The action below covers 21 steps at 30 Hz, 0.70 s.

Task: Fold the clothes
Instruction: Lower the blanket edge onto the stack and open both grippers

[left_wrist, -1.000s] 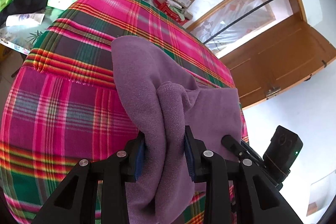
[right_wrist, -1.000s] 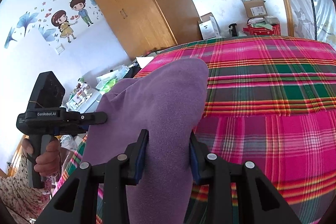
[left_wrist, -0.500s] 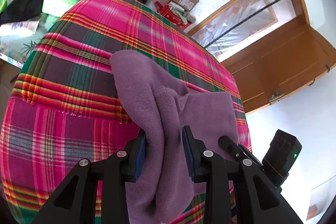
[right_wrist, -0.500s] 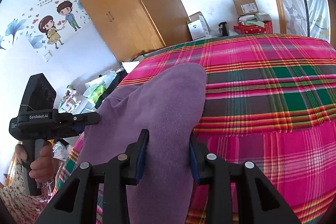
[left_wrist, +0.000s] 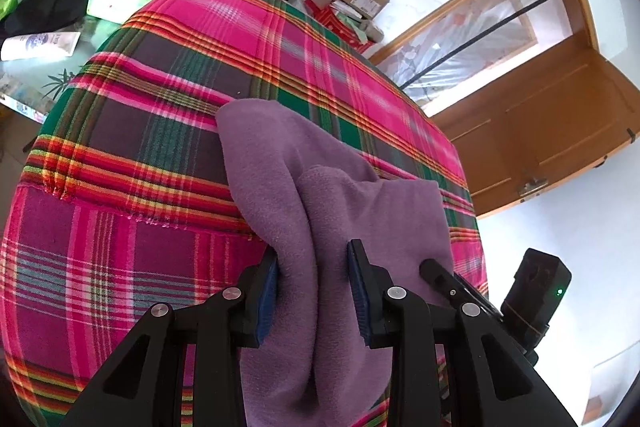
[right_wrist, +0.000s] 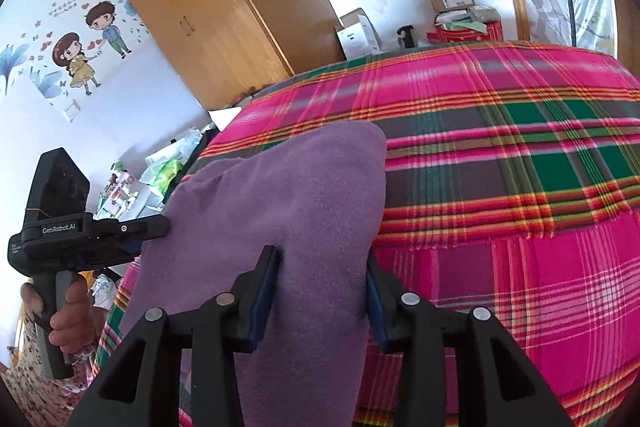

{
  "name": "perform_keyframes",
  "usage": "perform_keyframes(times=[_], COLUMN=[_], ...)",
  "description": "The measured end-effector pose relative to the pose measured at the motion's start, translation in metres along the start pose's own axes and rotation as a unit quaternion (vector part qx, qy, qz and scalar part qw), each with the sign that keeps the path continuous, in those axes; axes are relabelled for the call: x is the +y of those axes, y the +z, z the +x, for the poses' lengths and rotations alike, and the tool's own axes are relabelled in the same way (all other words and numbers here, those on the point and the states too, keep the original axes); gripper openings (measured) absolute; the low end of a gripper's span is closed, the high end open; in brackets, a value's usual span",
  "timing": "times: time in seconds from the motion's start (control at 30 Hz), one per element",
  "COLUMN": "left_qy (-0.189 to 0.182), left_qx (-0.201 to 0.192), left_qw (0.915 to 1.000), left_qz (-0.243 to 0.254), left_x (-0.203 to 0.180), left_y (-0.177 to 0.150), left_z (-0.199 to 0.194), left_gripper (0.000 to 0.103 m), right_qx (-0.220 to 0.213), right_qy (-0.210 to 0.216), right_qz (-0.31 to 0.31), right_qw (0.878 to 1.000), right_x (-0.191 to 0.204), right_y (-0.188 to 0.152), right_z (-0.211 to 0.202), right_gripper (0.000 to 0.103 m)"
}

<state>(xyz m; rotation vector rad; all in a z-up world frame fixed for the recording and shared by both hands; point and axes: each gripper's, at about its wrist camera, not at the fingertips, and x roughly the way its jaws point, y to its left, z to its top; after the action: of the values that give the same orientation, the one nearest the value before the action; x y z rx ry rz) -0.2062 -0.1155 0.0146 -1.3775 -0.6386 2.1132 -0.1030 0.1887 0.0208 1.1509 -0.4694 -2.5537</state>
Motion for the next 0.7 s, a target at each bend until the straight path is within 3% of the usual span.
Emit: perform_keyframes(times=[0.27,0.47,0.63,0.7], left_qy=[0.011,0.021,0.043,0.04], left_qx=[0.006,-0.001,-0.032,-0.036], left_qw=[0.9999,0.9998,0.9984,0.9983], left_qz=[0.002,0.002,0.015,0.023], left_x=[0.006,0.007,-0.001,-0.008], left_y=[-0.001,-0.006,-0.018,-0.028], left_z=[0.009,0.001,-0.02,-0.024], left_gripper=[0.033,0.033,0.033,0.033], right_qx=[0.006,0.006,-0.025,-0.038], right_qy=[-0.011,-0.007,-0.021,-0.016], right_qz=[0.008,0.026,0.021,0.008], right_qw=[1.0,1.0,0.999,0.999], right_x=[-0.008,-0.012,-0.009,-0.004], right_y=[-0.001,-0.003,-0.006,-0.008], right_z=[0.002,-0.007,-0.034,-0.046], right_gripper=[0.056,0.056,0.056,0.051])
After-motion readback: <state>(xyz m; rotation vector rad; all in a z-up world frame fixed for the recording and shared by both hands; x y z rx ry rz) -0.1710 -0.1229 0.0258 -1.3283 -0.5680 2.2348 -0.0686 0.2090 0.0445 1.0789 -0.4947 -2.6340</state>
